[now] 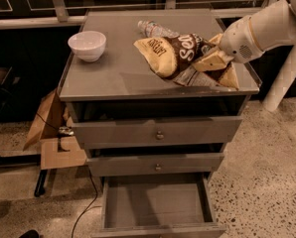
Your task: Place brown chip bag into bottom drawer
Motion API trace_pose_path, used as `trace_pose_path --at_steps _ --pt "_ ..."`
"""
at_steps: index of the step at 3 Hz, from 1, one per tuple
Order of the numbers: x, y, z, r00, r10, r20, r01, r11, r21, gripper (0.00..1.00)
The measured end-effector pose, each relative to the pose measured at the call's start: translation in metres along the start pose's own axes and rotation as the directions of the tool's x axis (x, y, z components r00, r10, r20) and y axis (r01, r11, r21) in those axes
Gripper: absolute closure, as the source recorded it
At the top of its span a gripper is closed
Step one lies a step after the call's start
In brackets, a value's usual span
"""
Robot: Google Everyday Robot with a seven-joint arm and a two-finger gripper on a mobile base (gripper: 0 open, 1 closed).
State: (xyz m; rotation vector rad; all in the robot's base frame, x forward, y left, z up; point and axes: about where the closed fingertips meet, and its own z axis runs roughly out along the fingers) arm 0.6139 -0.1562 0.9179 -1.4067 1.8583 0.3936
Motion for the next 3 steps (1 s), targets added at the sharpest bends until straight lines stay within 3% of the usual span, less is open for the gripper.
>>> trace_pose_path --at_steps 1,3 --pt "0.0 0.0 0.0 1.0 0.0 0.0 0.0 1.0 0.0 1.0" --pt "0.01 0.044 -0.052 0.998 0.016 -0.054 -0.015 0.9998 0.014 1.0"
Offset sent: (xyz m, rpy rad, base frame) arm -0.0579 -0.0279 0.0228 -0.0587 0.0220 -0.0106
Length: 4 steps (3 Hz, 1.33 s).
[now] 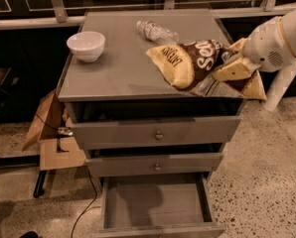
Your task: Place brown chip bag into bottom drawer
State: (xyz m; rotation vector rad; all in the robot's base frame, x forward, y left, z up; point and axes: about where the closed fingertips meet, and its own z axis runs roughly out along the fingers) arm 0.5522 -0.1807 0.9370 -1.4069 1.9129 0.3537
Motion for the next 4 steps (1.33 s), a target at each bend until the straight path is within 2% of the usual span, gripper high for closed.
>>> trace_pose_path --at_steps 1,2,3,4 --pt "0.022 0.03 -0.009 1.0 0.026 -0.015 -0.026 0.9996 0.007 1.0" --pt "0.052 0.06 0.011 0.999 0.037 -0.015 -0.037 0.9993 -0.011 1.0" --pt "0.085 0.083 0.048 1.0 0.011 -0.014 -0.012 0.9991 -0.04 1.0" --pt "0.085 0.083 0.048 1.0 0.011 -0.014 -0.012 0.9991 -0.04 1.0"
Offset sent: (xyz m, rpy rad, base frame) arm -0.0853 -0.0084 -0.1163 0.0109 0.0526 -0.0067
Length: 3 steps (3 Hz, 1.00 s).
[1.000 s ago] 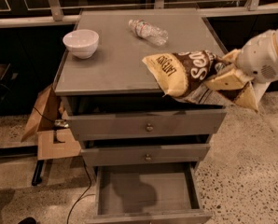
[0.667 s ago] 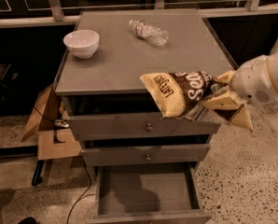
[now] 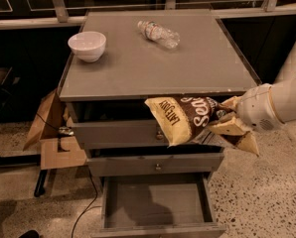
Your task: Place brown chip bag into bottom drawer
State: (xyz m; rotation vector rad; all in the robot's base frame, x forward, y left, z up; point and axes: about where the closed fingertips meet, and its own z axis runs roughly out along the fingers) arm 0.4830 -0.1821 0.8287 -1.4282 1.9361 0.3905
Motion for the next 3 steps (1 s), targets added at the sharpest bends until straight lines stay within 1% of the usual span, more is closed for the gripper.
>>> trace_pose_path --at_steps 1,2,3 --pt "0.028 0.008 0.022 0.999 -0.019 -0.027 0.019 0.9998 -0.008 1.0" --pt "0.076 0.018 0.069 0.999 -0.027 -0.047 0.026 0.9994 -0.023 1.0" --pt "0.125 0.029 0.12 0.999 -0.021 -0.049 0.019 0.999 -0.04 1.0"
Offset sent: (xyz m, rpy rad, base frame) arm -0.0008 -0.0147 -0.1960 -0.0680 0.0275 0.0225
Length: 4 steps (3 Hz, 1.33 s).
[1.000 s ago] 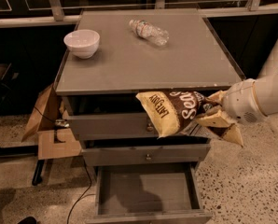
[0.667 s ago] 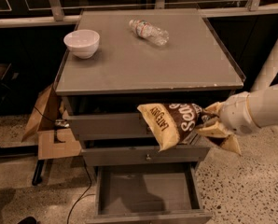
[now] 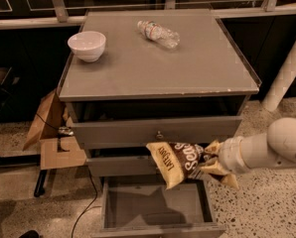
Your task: Place brown chip bag into bottom drawer
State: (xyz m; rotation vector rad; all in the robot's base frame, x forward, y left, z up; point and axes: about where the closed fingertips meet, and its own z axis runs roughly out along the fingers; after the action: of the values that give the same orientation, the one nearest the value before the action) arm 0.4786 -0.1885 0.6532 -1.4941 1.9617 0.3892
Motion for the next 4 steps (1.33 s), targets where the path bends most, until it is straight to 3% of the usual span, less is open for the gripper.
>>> trace_pose_path --at_steps 1,2,4 --pt "0.041 0.014 0.049 1.0 0.008 0.008 -0.008 0.9995 -0.031 1.0" --pt "0.085 0.035 0.092 0.999 0.036 -0.03 -0.039 0.9952 -0.09 1.0" --pt "0.098 0.035 0.107 0.999 0.026 -0.03 -0.028 0.9967 -0.076 1.0"
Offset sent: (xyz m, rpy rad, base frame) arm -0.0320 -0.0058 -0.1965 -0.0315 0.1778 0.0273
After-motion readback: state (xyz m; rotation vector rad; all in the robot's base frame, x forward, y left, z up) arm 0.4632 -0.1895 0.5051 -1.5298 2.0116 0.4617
